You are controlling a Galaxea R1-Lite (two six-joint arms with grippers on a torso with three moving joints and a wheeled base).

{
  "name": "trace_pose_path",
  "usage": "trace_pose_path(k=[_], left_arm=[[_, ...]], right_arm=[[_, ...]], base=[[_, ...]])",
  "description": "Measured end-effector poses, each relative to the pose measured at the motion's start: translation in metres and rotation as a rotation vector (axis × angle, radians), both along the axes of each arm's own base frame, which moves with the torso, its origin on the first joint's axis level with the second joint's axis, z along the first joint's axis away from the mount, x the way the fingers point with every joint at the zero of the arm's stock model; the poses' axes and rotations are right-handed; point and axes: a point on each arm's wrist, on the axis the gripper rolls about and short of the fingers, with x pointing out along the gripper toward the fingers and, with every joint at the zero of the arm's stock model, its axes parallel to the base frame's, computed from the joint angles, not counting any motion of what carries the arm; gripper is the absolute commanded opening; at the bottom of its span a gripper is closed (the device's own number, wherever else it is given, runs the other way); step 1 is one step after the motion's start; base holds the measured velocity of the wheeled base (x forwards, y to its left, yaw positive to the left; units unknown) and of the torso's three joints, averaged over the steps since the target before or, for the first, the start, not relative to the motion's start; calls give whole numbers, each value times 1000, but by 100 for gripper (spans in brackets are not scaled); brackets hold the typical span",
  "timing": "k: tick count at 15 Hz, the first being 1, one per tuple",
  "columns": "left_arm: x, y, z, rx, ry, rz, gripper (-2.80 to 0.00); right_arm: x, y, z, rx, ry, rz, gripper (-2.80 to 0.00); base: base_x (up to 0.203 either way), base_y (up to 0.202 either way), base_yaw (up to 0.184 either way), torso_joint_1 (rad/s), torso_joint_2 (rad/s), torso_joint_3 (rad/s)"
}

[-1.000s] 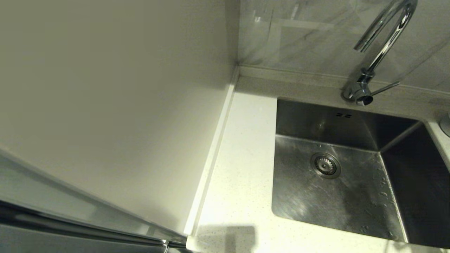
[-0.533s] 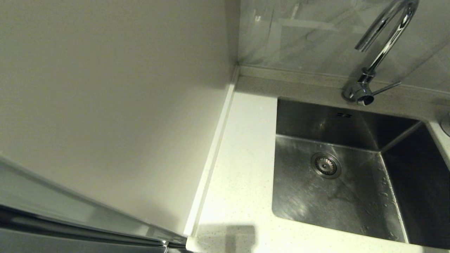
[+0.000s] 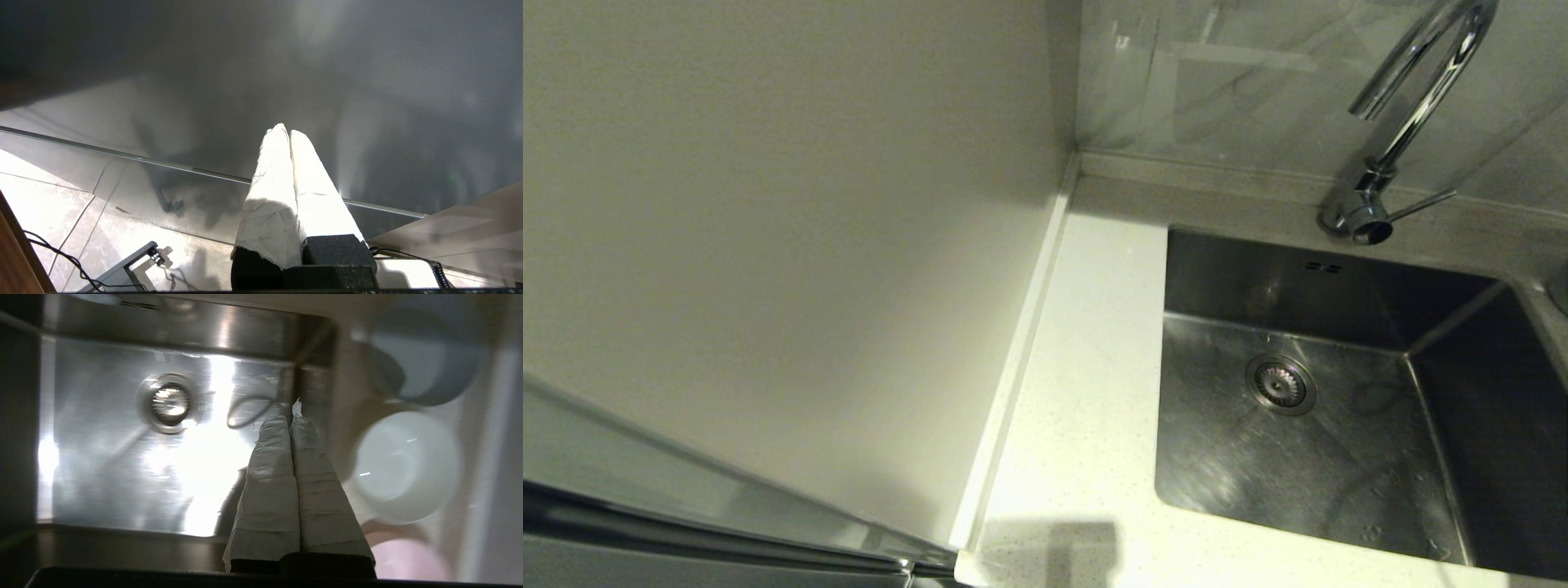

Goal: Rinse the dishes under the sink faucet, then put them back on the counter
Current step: Put a bowl into the sink

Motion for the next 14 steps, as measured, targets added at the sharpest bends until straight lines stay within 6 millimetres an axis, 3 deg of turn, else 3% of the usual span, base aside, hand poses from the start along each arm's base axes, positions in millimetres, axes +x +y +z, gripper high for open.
trace_pose_path(k=[3, 7, 8, 14], left_arm=[[0, 0, 0, 0, 0, -1, -280], [0, 0, 0, 0, 0, -1, -280], [0, 0, 0, 0, 0, -1, -280], [0, 0, 0, 0, 0, -1, -280]], right_arm=[[16, -37, -13, -84, -26, -17, -280], [33, -59, -28, -108, -41, -29, -280], [36, -63, -32, -106, -38, -29, 0], [48, -83, -51, -109, -37, -46, 0]], base=[[0, 0, 0, 0, 0, 0], [0, 0, 0, 0, 0, 0], [0, 0, 0, 0, 0, 0], [0, 0, 0, 0, 0, 0]])
